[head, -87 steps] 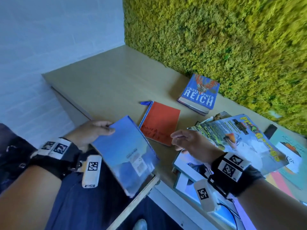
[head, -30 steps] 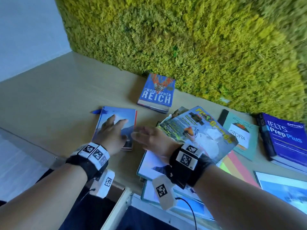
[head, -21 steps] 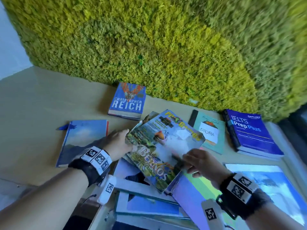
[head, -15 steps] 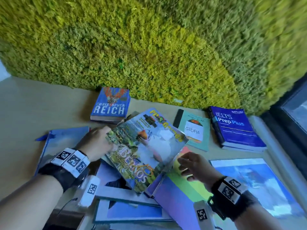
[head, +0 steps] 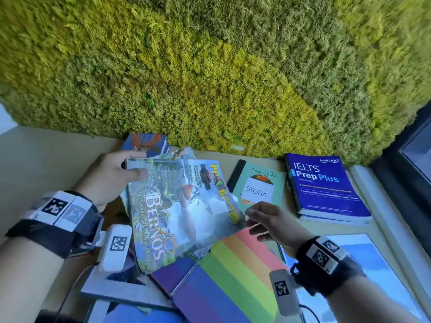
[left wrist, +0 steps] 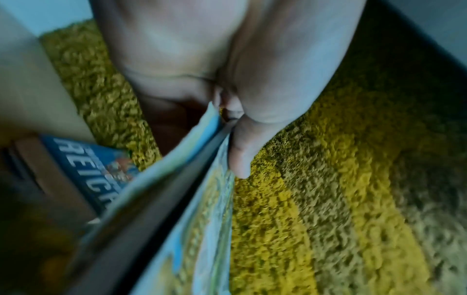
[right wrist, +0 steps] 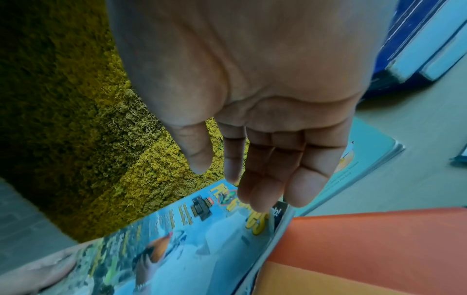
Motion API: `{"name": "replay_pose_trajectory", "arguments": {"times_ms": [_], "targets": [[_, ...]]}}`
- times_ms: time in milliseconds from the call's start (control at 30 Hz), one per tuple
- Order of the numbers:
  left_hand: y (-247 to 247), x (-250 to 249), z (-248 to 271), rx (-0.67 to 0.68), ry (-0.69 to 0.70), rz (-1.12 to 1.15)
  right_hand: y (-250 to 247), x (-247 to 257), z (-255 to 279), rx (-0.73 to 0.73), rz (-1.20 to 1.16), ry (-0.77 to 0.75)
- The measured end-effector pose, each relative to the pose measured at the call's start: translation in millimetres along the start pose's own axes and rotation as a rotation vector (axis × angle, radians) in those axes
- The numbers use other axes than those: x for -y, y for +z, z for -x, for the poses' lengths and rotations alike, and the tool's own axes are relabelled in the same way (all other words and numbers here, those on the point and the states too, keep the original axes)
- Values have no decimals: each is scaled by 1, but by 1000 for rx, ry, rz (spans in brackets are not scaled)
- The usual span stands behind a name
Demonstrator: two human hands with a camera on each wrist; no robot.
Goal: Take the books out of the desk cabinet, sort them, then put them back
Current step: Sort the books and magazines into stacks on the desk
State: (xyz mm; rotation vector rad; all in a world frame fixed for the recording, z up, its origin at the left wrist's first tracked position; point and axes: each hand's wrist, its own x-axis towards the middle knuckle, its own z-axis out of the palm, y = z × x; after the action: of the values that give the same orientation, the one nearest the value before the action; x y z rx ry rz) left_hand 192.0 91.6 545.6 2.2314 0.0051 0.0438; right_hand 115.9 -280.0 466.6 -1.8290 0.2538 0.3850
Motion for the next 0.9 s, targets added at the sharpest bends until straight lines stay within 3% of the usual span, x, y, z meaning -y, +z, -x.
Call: {"name": "replay_pose_trajectory", "arguments": {"times_ms": [133,333,467,567,767,900], "targets": [[6,9,21,-126,16,-310,-13,-3,-18,73,-7,-21],[29,61,39,58,-197,-631,-1,-27,-32,115,26,-35],[56,47,16,236,-70,-663,13,-30,-39,97,173,-52],[69,44,-6,355,-73,-652,20,-30,-40,27,224,-54],[64,47,-27,382,-72,-664,39,-32,-34,-99,130,-29],[53,35,-31,370,27,-459,44,-24,-22,-144,-5,11]]}}
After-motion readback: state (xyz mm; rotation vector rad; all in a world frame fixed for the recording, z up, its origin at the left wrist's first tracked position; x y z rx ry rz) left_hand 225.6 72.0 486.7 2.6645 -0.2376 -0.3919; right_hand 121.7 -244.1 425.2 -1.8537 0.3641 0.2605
